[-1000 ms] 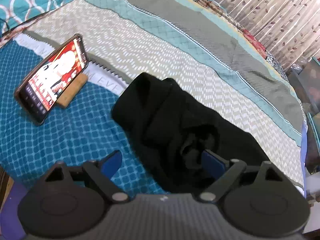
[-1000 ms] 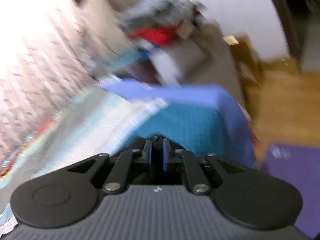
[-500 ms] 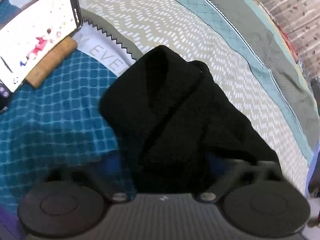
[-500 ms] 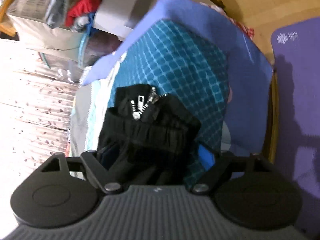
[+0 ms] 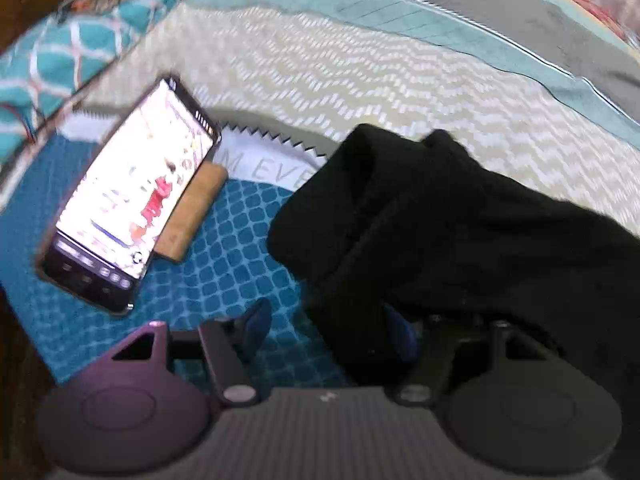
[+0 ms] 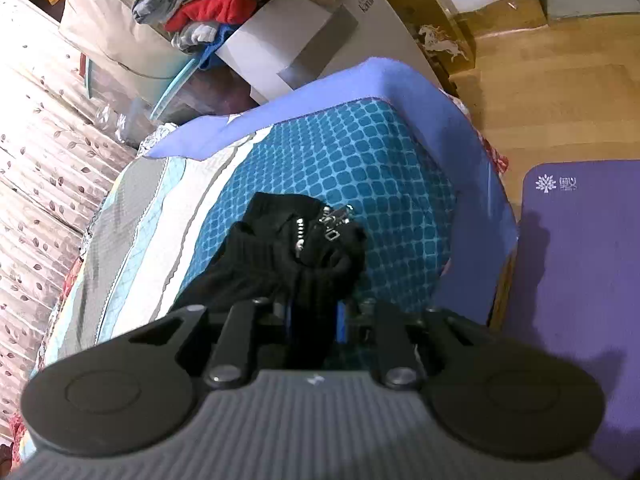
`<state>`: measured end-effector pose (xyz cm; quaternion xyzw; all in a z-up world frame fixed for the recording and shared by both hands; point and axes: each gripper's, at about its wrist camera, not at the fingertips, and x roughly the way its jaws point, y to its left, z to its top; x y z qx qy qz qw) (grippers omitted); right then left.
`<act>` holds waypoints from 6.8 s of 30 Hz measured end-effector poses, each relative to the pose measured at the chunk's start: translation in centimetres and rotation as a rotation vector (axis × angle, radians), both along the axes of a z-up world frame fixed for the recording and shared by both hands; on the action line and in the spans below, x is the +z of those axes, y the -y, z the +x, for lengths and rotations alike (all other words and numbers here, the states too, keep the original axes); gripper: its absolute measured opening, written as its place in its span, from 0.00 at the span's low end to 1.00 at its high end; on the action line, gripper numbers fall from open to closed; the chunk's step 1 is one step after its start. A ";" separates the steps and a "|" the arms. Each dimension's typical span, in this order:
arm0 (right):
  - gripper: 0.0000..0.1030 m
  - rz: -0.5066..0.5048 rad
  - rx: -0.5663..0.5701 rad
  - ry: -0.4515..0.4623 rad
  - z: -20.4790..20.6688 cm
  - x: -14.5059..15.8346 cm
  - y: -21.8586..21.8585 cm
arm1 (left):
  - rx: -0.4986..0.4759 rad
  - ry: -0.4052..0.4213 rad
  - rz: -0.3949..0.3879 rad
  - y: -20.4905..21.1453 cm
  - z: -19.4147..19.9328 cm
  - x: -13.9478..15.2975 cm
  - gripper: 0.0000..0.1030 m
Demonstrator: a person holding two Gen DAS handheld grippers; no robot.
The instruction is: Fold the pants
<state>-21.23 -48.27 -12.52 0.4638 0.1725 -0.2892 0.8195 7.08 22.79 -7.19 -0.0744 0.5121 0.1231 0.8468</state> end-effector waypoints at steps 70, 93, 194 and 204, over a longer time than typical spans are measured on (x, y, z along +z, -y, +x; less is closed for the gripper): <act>0.08 -0.345 0.873 0.251 11.2 9.1 -20.1 | -0.494 0.153 -0.377 20.3 -1.2 2.2 0.82; 0.30 -0.156 1.207 0.116 19.4 8.3 -32.1 | 0.102 0.265 -0.581 -5.7 -4.3 -2.8 1.00; 0.34 -0.294 1.162 -0.151 27.9 4.6 -36.2 | -0.590 0.240 0.070 19.9 -5.4 -0.1 0.59; 0.07 -0.268 0.942 -0.058 23.2 7.0 -31.1 | -0.632 0.262 0.028 20.6 -5.0 1.1 0.61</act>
